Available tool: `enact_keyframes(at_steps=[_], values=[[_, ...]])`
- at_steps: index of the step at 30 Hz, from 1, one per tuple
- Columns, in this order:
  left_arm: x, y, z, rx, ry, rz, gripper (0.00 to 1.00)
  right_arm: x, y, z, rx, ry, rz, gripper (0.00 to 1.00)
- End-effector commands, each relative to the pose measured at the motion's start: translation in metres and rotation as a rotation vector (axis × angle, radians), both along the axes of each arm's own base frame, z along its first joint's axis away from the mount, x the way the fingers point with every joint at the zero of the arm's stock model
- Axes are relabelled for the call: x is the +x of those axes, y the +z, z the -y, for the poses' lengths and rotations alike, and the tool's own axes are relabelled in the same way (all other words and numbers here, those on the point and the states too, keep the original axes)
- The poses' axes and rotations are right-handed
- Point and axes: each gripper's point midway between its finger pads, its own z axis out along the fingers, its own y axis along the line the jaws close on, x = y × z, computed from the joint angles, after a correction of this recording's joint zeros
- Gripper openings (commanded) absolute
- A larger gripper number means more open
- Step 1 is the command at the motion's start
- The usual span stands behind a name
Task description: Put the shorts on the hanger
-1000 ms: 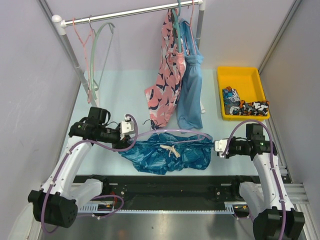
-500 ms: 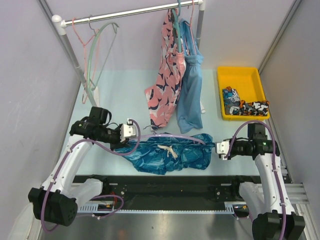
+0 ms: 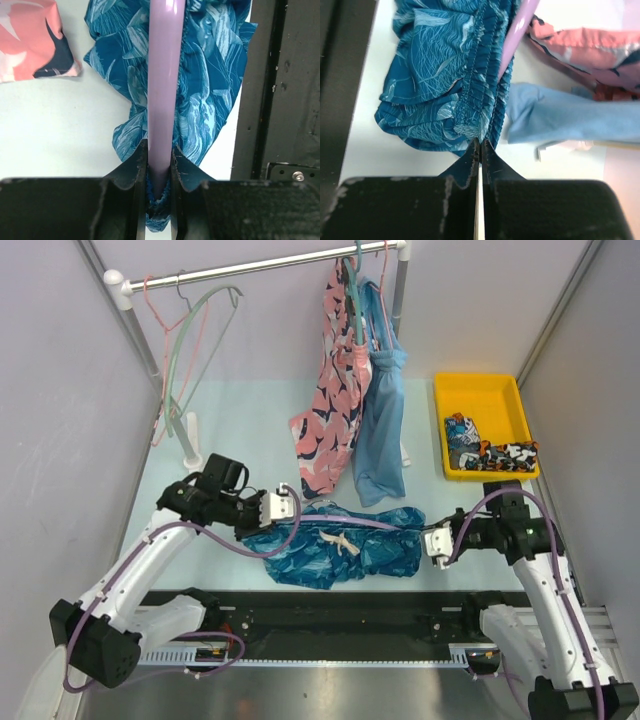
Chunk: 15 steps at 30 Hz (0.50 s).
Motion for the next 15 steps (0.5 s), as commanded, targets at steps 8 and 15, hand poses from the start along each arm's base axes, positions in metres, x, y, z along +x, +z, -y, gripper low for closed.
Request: enact_keyframes(at_steps=[8, 15], values=[[-0.015, 0.027, 0.006, -0.032, -0.045, -0.001, 0.0, 0.022, 0.026, -0.016, -0.034, -0.075, 0.058, 0.03], [-0.016, 0.037, 0.006, -0.045, -0.062, 0.032, 0.0, 0.006, 0.052, -0.01, 0.022, -0.16, -0.007, 0.89]])
